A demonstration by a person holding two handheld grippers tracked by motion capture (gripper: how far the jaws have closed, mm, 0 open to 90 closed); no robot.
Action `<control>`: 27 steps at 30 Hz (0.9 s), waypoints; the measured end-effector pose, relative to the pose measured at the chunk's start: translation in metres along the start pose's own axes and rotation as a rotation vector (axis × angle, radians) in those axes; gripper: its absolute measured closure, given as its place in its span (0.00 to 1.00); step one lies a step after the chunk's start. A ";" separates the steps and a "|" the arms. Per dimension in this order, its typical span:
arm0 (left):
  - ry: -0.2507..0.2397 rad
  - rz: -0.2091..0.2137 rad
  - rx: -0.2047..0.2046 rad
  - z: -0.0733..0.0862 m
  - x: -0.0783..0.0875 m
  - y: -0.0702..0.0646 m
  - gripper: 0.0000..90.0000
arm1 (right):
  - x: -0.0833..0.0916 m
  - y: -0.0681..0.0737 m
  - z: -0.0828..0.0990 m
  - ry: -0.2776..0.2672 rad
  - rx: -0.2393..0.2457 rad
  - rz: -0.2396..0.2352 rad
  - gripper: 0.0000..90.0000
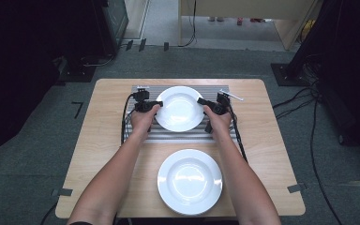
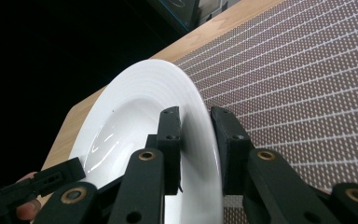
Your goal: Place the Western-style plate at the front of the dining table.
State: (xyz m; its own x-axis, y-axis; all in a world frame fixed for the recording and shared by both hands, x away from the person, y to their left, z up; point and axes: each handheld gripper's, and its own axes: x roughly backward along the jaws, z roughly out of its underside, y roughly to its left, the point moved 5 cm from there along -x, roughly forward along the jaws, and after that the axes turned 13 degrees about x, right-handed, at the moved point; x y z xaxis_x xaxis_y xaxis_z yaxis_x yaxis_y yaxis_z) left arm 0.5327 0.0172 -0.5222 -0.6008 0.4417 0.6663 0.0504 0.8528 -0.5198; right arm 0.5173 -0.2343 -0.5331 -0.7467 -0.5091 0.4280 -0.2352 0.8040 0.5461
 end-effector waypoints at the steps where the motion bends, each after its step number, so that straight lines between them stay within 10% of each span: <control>1: 0.001 -0.001 0.002 -0.002 -0.001 0.000 0.72 | -0.002 0.000 0.000 -0.001 0.000 0.003 0.84; 13: 0.013 0.020 0.017 -0.005 -0.011 -0.001 0.68 | -0.013 -0.010 0.004 -0.001 -0.004 0.055 0.82; 22: -0.018 0.007 -0.014 -0.008 -0.001 -0.005 0.27 | -0.002 -0.005 -0.001 -0.029 0.191 0.105 0.62; 27: -0.020 -0.001 -0.022 -0.003 0.009 -0.001 0.21 | 0.015 -0.006 -0.006 -0.042 0.238 0.121 0.56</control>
State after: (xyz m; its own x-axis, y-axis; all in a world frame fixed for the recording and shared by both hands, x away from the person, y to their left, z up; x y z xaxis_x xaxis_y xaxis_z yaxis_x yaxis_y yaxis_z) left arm 0.5292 0.0216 -0.5142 -0.6168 0.4352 0.6559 0.0672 0.8594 -0.5069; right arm 0.5113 -0.2480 -0.5258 -0.8024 -0.3956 0.4469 -0.2785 0.9104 0.3059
